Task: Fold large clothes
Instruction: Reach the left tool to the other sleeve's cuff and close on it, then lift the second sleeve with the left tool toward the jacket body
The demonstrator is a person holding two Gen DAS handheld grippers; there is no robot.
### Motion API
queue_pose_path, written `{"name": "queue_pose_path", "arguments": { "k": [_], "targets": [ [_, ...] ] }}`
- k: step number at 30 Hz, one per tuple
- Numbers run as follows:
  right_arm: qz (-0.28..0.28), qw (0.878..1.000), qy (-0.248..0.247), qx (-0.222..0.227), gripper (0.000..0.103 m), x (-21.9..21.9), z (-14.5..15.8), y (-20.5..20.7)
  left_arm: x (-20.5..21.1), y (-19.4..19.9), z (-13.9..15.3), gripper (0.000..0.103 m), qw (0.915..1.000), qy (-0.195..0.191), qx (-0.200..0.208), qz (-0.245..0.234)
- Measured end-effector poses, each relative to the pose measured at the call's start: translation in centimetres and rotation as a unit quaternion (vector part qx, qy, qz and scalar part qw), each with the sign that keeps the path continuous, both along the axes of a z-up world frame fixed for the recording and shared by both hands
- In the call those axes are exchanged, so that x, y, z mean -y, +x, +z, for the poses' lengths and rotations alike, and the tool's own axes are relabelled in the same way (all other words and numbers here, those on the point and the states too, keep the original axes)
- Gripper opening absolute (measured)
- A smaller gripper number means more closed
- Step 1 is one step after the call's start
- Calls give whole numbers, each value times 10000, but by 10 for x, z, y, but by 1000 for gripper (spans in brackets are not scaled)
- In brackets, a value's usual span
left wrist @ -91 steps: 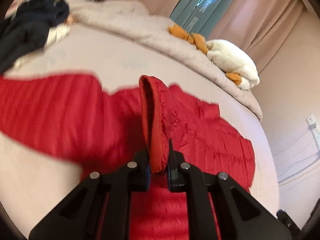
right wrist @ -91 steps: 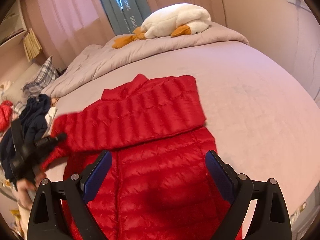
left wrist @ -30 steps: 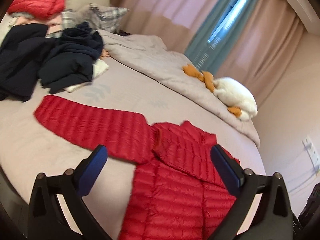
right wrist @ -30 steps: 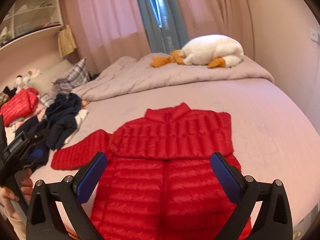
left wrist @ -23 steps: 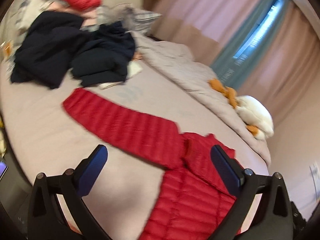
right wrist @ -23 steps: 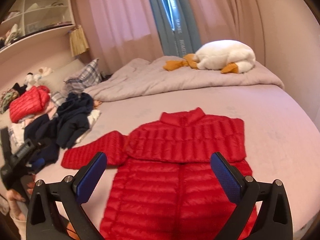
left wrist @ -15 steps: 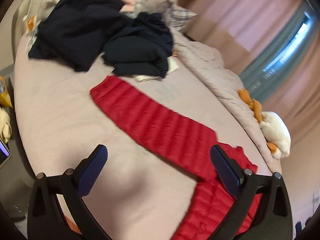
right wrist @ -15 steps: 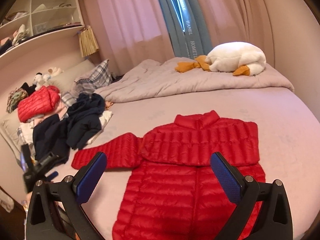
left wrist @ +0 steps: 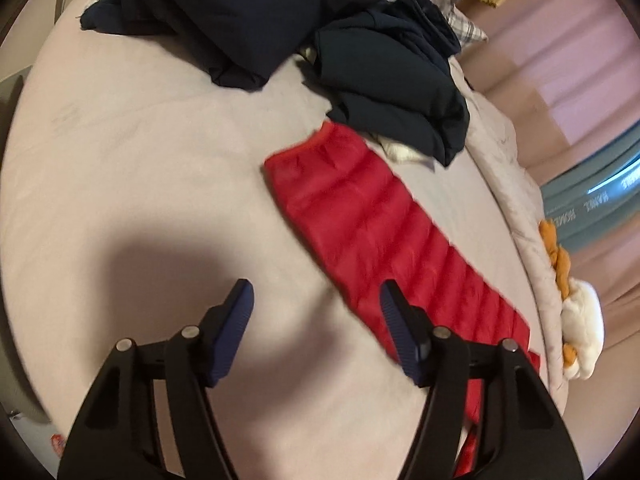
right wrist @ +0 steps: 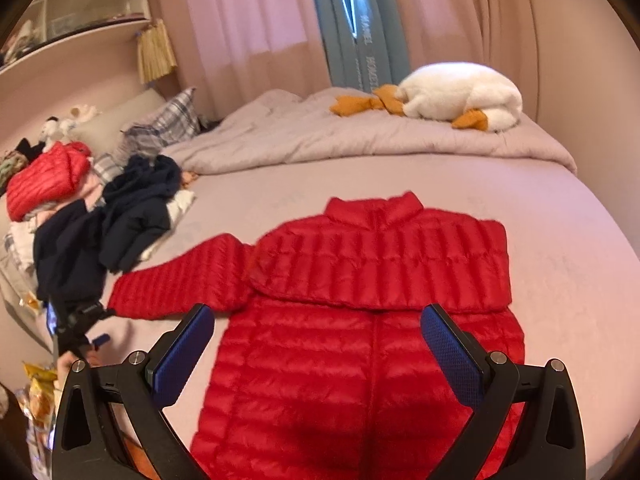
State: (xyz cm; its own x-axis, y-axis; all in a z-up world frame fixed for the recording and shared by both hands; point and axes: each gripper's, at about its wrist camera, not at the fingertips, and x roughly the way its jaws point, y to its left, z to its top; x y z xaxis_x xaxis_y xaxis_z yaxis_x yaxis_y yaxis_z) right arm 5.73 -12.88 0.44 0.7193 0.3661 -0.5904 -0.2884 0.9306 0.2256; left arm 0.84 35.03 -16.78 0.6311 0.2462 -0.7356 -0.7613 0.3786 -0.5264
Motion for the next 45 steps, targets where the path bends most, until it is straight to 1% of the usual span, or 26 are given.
{"name": "queue_pose_path", "arguments": {
  "k": [4, 7, 9, 10, 12, 13, 15, 17, 19, 21, 22, 23, 26, 27, 31, 36, 39, 42, 45],
  "targets": [
    [-53, 9998, 75, -184, 102, 2, -6, 8, -20, 10, -5, 65, 9997, -109, 203, 14],
    [-114, 9997, 51, -229, 102, 2, -10, 13, -31, 20, -13, 64, 9995, -259, 2, 185],
    [-145, 9995, 2, -284, 102, 1, -12, 16, -35, 23, -16, 64, 9993, -276, 108, 214],
    [-140, 9994, -17, -302, 102, 1, -13, 18, -36, 24, -16, 63, 9994, -252, 126, 204],
    [-129, 9994, -55, -315, 102, 1, -15, 18, -36, 30, -17, 50, 9997, -174, 60, 139],
    [-139, 9994, -63, -322, 102, 1, -16, 18, -35, 33, -19, 37, 9998, -135, -37, 118],
    [-150, 9993, -48, -349, 102, 2, -18, 19, -36, 38, -23, 30, 9998, -102, -101, 146],
    [-169, 9990, -46, -401, 102, 3, -20, 18, -37, 37, -26, 12, 9996, -122, -115, 238],
    [-172, 9989, -69, -441, 102, 5, -22, 18, -37, 32, -24, 7, 9991, -287, 75, 316],
    [-155, 9988, -86, -449, 102, 8, -22, 17, -31, 29, -13, 6, 9990, -190, -4, 397],
    [-172, 9989, -94, -436, 102, 10, -21, 16, -26, 30, -5, 6, 9992, -49, -72, 394],
    [-188, 9989, -94, -420, 102, 12, -20, 15, -19, 30, 6, 5, 9993, 103, -52, 359],
    [-253, 9991, -23, -336, 102, 20, -17, 11, -3, 30, 32, 5, 9989, 327, 279, 176],
    [-274, 9991, 16, -311, 102, 23, -16, 10, 5, 29, 46, 5, 9980, 414, 464, 90],
    [-366, 9990, 90, -258, 102, 35, -12, 6, 30, 32, 81, 5, 9946, 742, 716, -127],
    [-486, 9985, 212, -165, 102, 50, -8, 0, 65, 42, 122, 5, 9892, 1007, 945, -481],
    [-553, 9979, 306, -108, 102, 58, -8, -4, 86, 49, 140, 5, 9852, 1141, 1066, -708],
    [-622, 9973, 388, -67, 102, 67, -7, -8, 104, 57, 152, 5, 9809, 1243, 1168, -940],
    [-697, 9966, 444, -56, 102, 75, -9, -10, 123, 65, 163, 5, 9765, 1238, 1297, -1200]
  ]
}}
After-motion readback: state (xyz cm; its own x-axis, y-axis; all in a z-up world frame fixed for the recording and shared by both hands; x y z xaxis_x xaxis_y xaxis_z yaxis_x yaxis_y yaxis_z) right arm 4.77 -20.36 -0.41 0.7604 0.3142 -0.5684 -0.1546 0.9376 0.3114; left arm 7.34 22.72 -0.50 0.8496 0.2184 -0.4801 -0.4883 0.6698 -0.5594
